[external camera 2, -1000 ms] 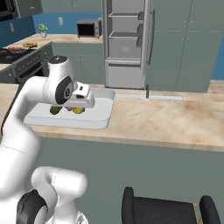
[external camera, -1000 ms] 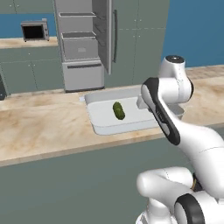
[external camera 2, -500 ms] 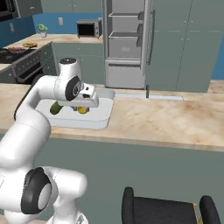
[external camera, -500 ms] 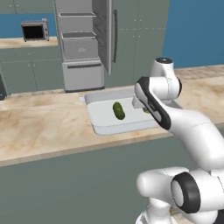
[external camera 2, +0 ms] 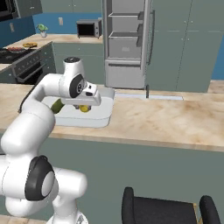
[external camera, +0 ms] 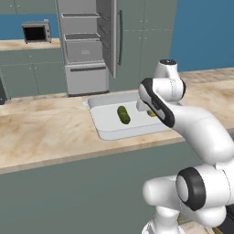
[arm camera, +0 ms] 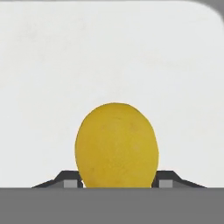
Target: Place the cold items (lemon and cucumber) from the fridge in one tupperware on the dining counter. Place the warm items (kebab skewer and hot dog) in the stove area in another tupperware.
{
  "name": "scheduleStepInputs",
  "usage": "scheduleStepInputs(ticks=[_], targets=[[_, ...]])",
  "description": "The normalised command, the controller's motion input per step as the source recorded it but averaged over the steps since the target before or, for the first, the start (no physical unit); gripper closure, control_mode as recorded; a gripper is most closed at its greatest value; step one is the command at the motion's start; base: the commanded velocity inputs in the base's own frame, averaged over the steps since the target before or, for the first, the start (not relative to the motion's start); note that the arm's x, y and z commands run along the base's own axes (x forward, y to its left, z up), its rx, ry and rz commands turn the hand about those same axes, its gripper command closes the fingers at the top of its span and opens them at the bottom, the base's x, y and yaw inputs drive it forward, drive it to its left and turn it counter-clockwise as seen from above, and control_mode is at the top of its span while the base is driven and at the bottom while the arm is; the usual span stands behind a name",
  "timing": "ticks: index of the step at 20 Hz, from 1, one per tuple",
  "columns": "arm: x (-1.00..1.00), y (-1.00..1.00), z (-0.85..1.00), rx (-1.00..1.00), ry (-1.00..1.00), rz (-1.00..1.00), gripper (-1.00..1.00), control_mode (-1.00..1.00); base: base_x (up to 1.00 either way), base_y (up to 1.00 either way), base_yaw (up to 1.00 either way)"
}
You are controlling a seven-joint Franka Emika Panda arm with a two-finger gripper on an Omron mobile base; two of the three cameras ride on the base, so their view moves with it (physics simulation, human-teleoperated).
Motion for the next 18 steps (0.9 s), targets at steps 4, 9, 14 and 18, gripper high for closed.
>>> scheduleStepInputs(ticks=[4, 9, 14, 18], targets=[[0.0, 0.0, -0.12, 0.0, 0.0, 0.01, -1.0, -1.0, 0.0, 0.0, 0.0], [-0.04, -0.01, 0.03, 0.0, 0.0, 0.0, -1.0, -1.0, 0.0, 0.0, 0.0], [-0.22, -0.07, 0.33, 0.0, 0.0, 0.0, -1.0, -1.0, 0.0, 0.0, 0.0], [-0.36, -0.19, 0.57, 0.0, 0.0, 0.0, -1.0, -1.0, 0.0, 0.0, 0.0]])
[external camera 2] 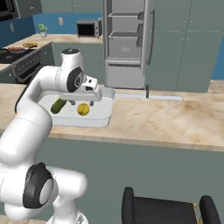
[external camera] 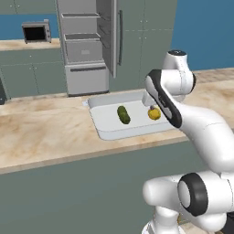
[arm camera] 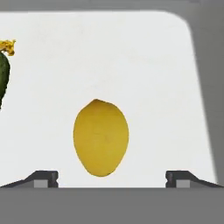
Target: Place the cold items (lemon and cucumber) from the fridge in one tupperware on the dining counter. Place the warm items (kebab skewer and hot dog) in the stove area in another tupperware.
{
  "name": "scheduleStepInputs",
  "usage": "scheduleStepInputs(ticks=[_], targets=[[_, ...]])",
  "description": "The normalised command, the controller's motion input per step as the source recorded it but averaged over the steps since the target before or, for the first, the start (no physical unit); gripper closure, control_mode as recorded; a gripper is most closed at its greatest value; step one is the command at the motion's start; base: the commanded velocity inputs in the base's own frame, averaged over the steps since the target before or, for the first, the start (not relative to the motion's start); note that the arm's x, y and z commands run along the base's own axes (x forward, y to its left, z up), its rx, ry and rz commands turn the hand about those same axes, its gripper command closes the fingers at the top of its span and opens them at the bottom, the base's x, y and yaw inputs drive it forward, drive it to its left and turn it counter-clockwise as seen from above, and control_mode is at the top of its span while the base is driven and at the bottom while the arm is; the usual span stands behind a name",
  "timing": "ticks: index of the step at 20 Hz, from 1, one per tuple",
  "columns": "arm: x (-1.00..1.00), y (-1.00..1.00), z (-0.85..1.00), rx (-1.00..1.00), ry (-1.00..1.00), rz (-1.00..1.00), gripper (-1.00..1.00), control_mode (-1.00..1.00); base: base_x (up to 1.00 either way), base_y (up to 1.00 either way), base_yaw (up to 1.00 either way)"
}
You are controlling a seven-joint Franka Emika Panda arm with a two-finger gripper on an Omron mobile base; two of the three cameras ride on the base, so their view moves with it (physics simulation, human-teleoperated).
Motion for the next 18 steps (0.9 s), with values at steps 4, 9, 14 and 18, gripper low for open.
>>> scheduleStepInputs(ticks=[4, 9, 14, 18], targets=[[-0.47, -0.12, 0.62, 0.0, -0.05, 0.0, -1.0, -1.0, 0.0, 0.0, 0.0], [-0.58, -0.01, 0.54, 0.0, -0.06, 0.0, -1.0, -1.0, 0.0, 0.0, 0.0], [-0.69, 0.0, 0.3, 0.0, -0.08, 0.0, -1.0, -1.0, 0.0, 0.0, 0.0], [-0.73, 0.0, 0.22, 0.0, -0.07, 0.0, -1.0, -1.0, 0.0, 0.0, 0.0]])
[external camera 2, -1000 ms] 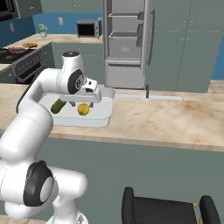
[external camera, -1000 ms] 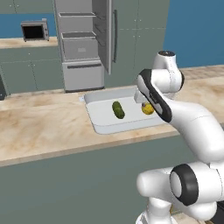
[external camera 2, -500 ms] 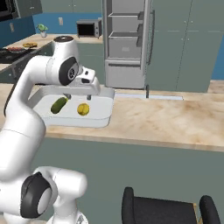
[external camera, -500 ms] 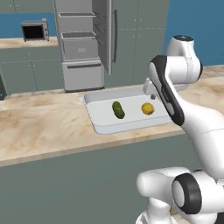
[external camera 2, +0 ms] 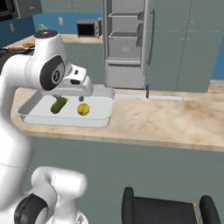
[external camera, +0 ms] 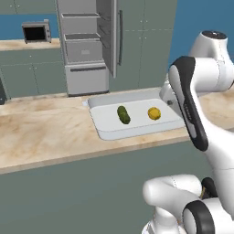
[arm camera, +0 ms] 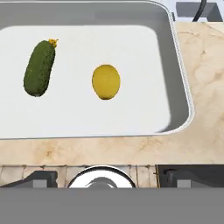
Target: Place the cold items (lemon and cucumber) from the fridge in one tupperware on the dining counter. Place the warm items (kebab skewer and hot dog) in the stove area in another tupperware.
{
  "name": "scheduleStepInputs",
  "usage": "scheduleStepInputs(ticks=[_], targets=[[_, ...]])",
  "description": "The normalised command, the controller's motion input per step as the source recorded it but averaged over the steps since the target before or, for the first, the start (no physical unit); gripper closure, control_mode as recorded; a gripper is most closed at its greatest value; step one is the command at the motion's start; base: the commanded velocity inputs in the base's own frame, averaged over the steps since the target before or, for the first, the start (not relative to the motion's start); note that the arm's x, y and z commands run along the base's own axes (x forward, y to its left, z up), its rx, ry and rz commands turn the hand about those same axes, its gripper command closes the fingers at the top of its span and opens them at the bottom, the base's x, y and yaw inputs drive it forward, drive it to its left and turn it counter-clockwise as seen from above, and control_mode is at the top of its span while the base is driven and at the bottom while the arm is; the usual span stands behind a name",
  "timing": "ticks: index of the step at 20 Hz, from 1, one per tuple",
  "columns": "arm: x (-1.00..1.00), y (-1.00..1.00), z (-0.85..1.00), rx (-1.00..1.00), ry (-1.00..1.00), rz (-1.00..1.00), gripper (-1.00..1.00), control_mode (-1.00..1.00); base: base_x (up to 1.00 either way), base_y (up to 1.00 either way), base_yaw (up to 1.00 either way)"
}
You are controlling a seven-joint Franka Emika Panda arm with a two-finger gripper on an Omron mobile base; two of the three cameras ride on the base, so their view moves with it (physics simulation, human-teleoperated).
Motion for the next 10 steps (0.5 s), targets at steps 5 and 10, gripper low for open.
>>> scheduleStepInputs(ticks=[5, 10], targets=[[-0.66, 0.0, 0.09, 0.0, -0.01, 0.01, -1.0, -1.0, 0.0, 0.0, 0.0], [-0.71, 0.04, 0.12, 0.0, 0.0, 0.05, -1.0, -1.0, 0.0, 0.0, 0.0]])
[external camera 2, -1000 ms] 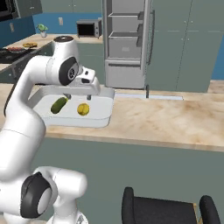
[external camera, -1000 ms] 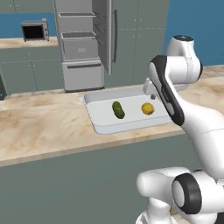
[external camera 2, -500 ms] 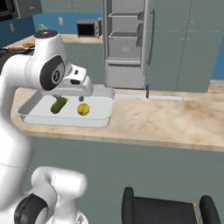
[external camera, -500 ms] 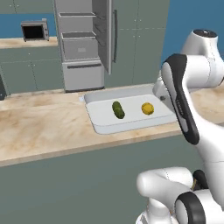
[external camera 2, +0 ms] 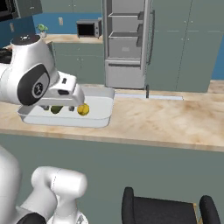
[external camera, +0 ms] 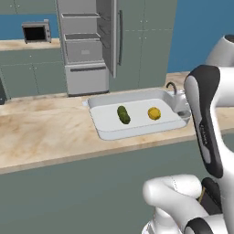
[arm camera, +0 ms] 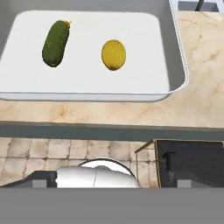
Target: Place the cold items (lemon and cucumber) from the fridge in one tupperware on the dining counter. Place the warm items (kebab skewer and hot dog) in the stove area in another tupperware.
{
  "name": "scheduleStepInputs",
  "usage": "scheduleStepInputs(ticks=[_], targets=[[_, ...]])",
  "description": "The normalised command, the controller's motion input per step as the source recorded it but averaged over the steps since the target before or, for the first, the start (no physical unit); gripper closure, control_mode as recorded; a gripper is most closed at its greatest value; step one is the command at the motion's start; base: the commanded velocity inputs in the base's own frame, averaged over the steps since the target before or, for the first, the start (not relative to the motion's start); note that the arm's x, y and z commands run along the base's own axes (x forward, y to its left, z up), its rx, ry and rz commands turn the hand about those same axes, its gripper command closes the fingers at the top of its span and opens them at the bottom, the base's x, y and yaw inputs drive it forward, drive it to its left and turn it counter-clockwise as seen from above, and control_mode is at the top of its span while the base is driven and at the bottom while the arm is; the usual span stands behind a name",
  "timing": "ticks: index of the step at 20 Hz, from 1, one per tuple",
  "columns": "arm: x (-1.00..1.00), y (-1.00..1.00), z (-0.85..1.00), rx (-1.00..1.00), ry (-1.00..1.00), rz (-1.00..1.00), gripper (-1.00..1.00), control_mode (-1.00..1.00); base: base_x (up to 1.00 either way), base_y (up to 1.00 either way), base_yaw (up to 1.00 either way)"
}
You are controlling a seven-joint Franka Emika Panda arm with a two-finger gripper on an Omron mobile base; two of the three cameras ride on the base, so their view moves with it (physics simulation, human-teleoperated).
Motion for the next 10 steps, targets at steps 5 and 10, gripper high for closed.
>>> scheduleStepInputs(ticks=[5, 10], targets=[[-0.71, 0.1, 0.03, 0.0, 0.0, 0.06, -1.0, -1.0, 0.0, 0.0, 0.0], [-0.64, 0.1, 0.0, 0.0, -0.02, 0.07, -1.0, -1.0, 0.0, 0.0, 0.0]])
